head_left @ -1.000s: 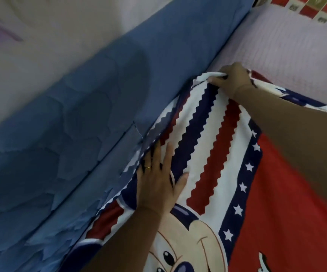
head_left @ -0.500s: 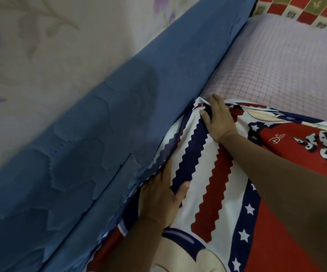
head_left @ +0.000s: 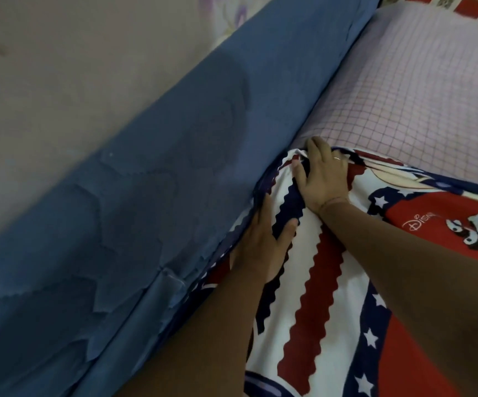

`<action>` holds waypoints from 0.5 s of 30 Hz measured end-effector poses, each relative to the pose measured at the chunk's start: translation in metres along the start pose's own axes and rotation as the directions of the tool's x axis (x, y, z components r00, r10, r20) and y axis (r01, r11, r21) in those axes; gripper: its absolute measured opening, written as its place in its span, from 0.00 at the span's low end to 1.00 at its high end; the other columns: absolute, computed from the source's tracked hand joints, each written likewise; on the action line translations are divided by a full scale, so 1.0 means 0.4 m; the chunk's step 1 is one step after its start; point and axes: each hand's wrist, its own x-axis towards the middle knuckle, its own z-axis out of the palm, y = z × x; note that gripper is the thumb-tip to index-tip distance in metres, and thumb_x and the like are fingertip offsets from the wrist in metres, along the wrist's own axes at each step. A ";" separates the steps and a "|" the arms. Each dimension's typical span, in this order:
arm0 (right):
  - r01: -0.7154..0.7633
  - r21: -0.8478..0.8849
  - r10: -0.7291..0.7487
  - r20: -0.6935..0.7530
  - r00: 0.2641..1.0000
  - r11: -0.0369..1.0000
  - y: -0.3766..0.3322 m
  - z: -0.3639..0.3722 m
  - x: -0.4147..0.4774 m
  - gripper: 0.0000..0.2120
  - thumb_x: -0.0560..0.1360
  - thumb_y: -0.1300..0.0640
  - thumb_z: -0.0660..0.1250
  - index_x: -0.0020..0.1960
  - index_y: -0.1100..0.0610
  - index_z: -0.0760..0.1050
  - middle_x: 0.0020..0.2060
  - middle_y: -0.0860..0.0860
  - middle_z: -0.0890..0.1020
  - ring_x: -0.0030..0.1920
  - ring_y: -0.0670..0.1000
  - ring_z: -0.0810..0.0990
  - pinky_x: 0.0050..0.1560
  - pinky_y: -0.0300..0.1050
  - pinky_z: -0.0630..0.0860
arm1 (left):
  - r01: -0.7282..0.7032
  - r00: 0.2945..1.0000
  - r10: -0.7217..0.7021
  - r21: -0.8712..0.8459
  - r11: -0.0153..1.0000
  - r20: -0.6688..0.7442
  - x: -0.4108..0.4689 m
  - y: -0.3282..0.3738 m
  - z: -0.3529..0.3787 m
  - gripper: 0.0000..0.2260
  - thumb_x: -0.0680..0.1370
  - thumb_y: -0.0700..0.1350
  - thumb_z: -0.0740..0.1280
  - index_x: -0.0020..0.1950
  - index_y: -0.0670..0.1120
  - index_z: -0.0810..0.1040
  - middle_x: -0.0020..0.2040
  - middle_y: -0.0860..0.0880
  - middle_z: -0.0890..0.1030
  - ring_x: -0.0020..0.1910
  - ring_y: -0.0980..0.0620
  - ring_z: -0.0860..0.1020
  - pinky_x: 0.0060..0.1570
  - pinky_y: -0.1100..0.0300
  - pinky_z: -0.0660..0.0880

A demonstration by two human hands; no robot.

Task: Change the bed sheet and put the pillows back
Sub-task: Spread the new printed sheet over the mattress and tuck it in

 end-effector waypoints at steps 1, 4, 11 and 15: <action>-0.001 -0.007 0.001 -0.005 1.000 1.000 0.001 0.000 0.006 0.31 0.79 0.42 0.47 0.75 0.60 0.61 0.74 0.56 0.64 0.69 0.61 0.66 0.71 0.57 0.55 | -0.009 1.000 0.010 -0.038 0.999 0.030 0.014 0.000 -0.005 0.32 0.80 0.64 0.50 0.78 0.60 0.36 0.80 0.54 0.46 0.79 0.51 0.50 0.74 0.49 0.52; 0.005 -0.015 -0.005 -0.016 1.000 1.000 0.003 0.001 0.011 0.31 0.79 0.42 0.47 0.74 0.60 0.62 0.72 0.56 0.66 0.68 0.61 0.67 0.71 0.57 0.56 | -0.059 0.993 0.073 -0.146 0.988 0.094 0.039 -0.001 -0.015 0.31 0.82 0.61 0.51 0.78 0.60 0.36 0.80 0.57 0.43 0.78 0.56 0.46 0.75 0.53 0.48; 0.025 0.008 -0.024 -0.060 0.998 1.000 0.008 0.004 0.014 0.29 0.80 0.43 0.50 0.74 0.60 0.63 0.72 0.56 0.67 0.67 0.60 0.67 0.70 0.55 0.56 | -0.075 0.986 0.103 -0.208 0.975 0.129 0.112 0.009 -0.018 0.31 0.82 0.59 0.53 0.79 0.59 0.38 0.79 0.59 0.40 0.78 0.57 0.45 0.75 0.52 0.50; 0.040 0.025 -0.037 -0.100 0.994 0.999 0.011 0.010 0.019 0.26 0.80 0.45 0.52 0.72 0.59 0.64 0.69 0.55 0.69 0.65 0.59 0.68 0.69 0.55 0.58 | -0.072 0.992 0.101 -0.323 0.944 0.074 0.137 0.024 -0.028 0.29 0.81 0.59 0.57 0.79 0.62 0.46 0.80 0.56 0.51 0.77 0.55 0.53 0.72 0.53 0.54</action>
